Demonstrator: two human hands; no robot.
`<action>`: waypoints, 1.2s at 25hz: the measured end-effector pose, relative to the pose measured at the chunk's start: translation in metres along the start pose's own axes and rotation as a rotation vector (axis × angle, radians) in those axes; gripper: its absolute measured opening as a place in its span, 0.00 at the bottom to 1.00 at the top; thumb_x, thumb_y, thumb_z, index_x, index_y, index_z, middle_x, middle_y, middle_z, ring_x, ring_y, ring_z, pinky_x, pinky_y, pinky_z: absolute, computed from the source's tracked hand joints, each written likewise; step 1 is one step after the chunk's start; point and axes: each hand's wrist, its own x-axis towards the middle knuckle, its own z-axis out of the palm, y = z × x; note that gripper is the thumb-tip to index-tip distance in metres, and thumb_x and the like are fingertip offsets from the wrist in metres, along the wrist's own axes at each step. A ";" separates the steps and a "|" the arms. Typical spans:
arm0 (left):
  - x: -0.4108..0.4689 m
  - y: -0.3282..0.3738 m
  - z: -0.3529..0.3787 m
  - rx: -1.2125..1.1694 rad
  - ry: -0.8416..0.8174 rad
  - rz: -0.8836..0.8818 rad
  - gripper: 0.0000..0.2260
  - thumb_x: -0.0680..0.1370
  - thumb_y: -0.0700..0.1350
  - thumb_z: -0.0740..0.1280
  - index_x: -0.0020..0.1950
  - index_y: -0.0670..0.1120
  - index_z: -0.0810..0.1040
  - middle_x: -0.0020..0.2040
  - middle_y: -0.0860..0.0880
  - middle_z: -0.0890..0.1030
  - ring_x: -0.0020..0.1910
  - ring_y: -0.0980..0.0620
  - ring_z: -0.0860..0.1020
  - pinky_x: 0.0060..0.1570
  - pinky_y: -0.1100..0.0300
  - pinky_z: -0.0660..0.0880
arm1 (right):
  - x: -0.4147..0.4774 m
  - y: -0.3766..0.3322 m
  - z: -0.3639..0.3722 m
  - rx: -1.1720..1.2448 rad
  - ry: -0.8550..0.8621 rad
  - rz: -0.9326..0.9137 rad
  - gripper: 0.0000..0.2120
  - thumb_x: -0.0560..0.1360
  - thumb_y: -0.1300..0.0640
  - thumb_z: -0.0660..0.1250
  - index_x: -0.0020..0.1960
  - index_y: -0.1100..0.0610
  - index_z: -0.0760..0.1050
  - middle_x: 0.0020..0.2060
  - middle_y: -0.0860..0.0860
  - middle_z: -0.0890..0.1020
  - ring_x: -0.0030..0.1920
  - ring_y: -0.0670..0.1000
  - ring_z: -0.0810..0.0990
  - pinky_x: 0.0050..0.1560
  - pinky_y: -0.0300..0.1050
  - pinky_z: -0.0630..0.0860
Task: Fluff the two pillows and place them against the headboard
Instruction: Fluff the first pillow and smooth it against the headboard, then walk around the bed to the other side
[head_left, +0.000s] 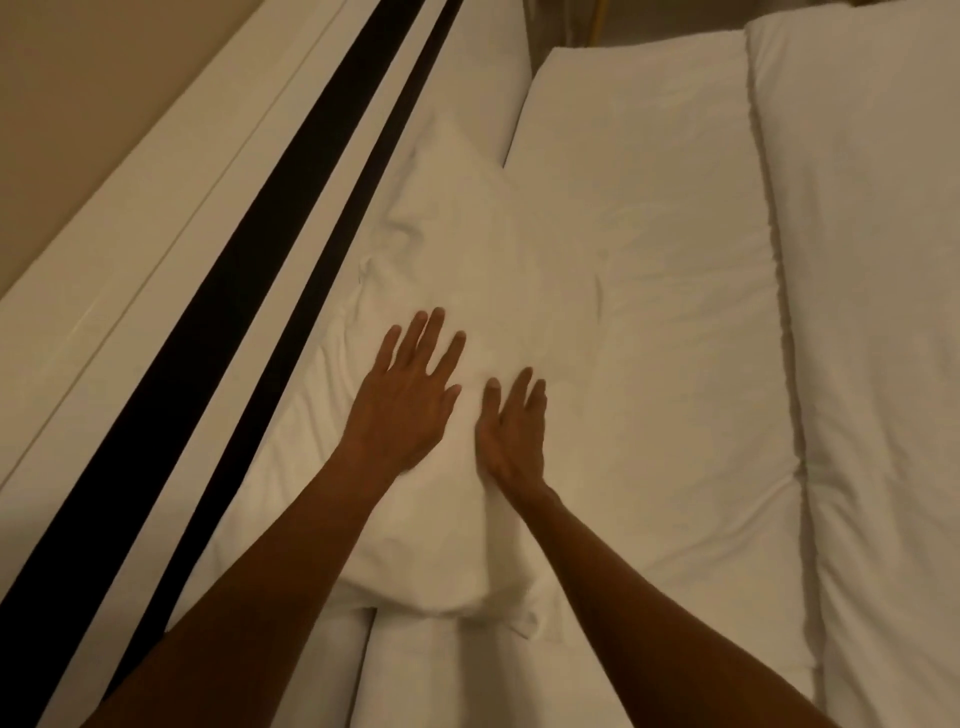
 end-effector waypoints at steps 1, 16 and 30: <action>-0.009 -0.006 0.013 0.018 -0.005 0.000 0.27 0.84 0.54 0.52 0.81 0.46 0.54 0.81 0.40 0.51 0.80 0.42 0.51 0.77 0.43 0.54 | -0.002 0.006 0.009 -0.044 0.007 0.006 0.35 0.80 0.35 0.42 0.80 0.51 0.38 0.80 0.53 0.43 0.80 0.53 0.43 0.79 0.53 0.43; -0.080 0.005 -0.031 -0.095 -0.116 -0.084 0.34 0.79 0.61 0.45 0.78 0.42 0.62 0.79 0.36 0.59 0.78 0.37 0.58 0.75 0.40 0.57 | -0.094 0.038 -0.086 -0.495 -0.120 0.048 0.39 0.80 0.33 0.44 0.80 0.55 0.37 0.80 0.58 0.42 0.79 0.56 0.38 0.78 0.55 0.39; -0.147 0.235 -0.271 -0.522 -0.304 -0.169 0.38 0.76 0.72 0.43 0.80 0.55 0.37 0.82 0.48 0.39 0.80 0.42 0.41 0.75 0.37 0.38 | -0.305 0.018 -0.454 -0.830 0.161 0.241 0.46 0.71 0.22 0.40 0.80 0.46 0.37 0.80 0.57 0.43 0.78 0.63 0.38 0.74 0.69 0.37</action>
